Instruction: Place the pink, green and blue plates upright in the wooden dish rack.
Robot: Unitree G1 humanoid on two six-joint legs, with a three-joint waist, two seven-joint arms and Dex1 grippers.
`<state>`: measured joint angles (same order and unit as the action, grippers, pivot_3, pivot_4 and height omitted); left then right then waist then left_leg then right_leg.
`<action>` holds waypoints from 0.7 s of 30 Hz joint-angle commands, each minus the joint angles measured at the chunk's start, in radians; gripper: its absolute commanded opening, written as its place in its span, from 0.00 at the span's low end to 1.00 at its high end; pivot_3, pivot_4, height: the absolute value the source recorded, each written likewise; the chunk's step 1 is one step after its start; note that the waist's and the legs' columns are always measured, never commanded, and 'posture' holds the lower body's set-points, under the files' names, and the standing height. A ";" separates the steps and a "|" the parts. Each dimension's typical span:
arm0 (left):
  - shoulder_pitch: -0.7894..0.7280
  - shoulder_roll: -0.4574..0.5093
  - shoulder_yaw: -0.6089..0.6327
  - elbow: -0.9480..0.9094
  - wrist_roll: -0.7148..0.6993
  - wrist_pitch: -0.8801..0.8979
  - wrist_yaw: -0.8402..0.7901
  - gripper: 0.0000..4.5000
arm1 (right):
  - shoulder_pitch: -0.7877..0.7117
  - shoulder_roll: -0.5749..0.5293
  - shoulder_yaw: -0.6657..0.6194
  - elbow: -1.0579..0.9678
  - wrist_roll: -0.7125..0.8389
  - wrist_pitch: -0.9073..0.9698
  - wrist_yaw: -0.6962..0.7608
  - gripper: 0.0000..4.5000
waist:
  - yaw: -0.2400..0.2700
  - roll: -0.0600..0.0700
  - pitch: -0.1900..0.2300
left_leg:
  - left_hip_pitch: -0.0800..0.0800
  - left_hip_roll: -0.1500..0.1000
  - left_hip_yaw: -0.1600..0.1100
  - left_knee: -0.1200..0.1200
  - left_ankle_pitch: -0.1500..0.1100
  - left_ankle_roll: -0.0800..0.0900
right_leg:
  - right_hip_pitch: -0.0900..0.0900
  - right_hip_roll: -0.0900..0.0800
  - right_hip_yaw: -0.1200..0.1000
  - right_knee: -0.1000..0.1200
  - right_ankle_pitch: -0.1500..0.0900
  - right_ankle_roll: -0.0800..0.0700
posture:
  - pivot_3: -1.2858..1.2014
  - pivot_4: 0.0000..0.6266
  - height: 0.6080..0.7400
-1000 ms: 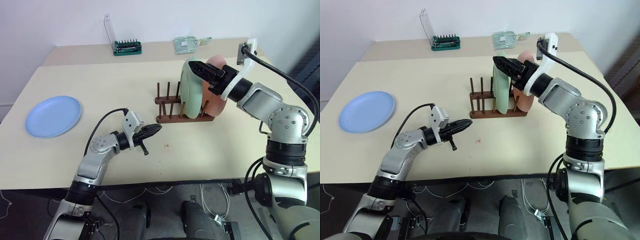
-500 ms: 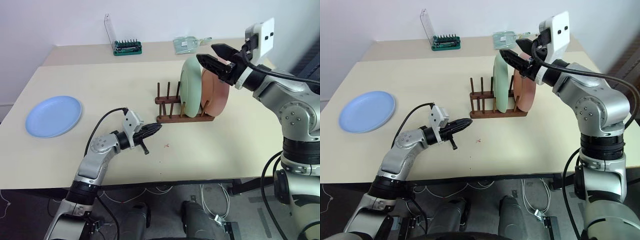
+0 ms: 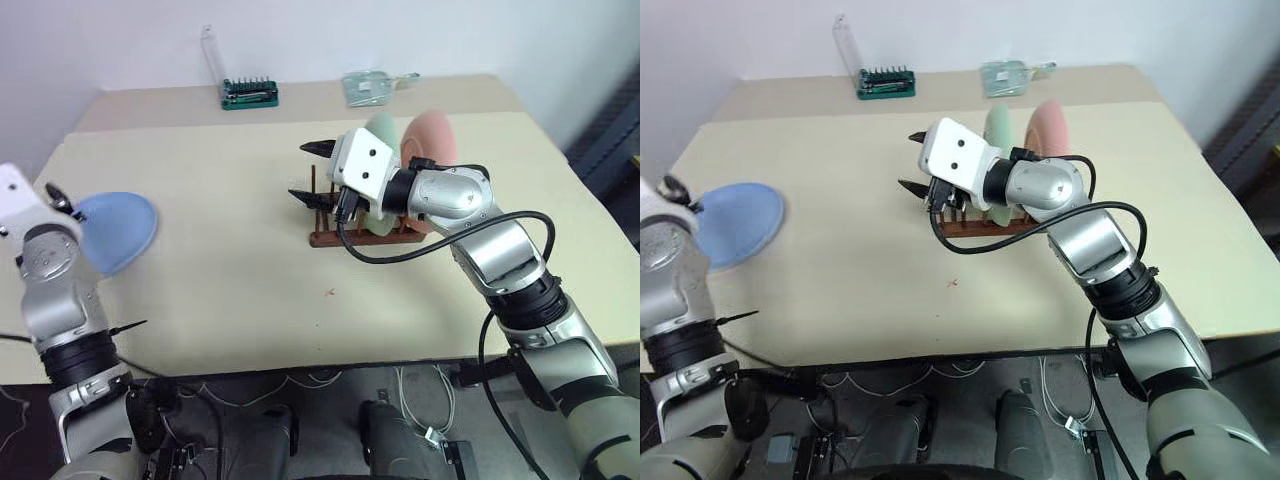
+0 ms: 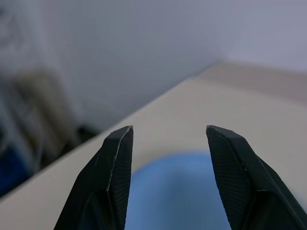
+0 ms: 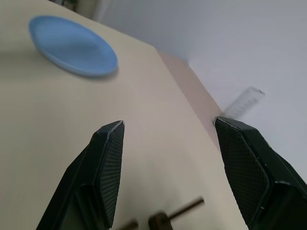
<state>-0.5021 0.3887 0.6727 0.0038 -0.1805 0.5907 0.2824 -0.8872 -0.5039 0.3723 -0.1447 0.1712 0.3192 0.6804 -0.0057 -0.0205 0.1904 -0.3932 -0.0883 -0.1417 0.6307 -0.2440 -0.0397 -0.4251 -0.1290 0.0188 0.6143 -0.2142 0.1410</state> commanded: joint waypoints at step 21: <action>-0.044 -0.112 0.290 0.000 -0.350 0.280 0.147 0.01 | 0.065 0.048 -0.089 -0.030 -0.082 -0.015 0.031 0.68 | -0.009 -0.003 -0.002 | 0.002 0.001 0.001 -0.001 0.002 -0.003 | 0.000 0.002 0.000 0.000 0.002 -0.002 | 0.52 0.24 1.00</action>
<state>-0.5286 0.2606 0.9864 0.0070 -0.5234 0.8866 0.4247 -0.8204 -0.4551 0.3209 -0.1314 0.0955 0.3034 0.7179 -0.0144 -0.0237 0.1888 -0.3917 -0.0870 -0.1410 0.6298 -0.2422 -0.0431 -0.4251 -0.1273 0.0192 0.6146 -0.2118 0.1394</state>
